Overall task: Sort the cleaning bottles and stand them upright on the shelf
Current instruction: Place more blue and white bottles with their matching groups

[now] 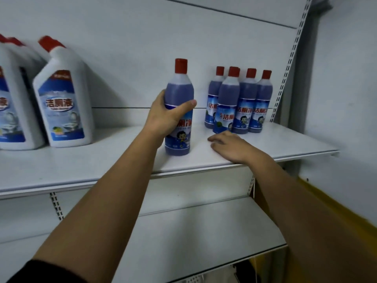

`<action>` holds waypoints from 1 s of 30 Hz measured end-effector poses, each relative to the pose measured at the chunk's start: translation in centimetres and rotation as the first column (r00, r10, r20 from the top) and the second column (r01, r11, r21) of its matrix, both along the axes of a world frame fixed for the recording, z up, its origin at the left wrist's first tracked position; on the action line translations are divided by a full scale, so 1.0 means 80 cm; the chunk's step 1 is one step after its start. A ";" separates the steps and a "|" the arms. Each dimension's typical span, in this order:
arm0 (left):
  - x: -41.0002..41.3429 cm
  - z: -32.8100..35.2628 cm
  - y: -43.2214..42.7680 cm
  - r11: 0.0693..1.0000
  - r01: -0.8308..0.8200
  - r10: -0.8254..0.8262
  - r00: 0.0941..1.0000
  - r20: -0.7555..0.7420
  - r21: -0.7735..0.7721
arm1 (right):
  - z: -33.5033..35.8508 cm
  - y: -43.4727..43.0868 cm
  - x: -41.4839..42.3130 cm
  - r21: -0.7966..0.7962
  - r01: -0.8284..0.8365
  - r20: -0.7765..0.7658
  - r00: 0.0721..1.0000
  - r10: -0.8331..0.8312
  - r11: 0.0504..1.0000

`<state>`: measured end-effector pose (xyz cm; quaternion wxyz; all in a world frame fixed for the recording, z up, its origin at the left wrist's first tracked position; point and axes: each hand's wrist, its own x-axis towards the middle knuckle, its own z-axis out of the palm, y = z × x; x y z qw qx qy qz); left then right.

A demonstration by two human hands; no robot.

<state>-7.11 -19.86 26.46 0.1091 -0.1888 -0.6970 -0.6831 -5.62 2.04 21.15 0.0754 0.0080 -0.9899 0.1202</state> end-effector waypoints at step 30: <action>-0.040 -0.003 0.340 0.976 -0.063 0.024 0.982 -0.188 -0.206 | 0.010 0.325 0.001 0.012 0.025 0.056 0.998 -0.026 1.000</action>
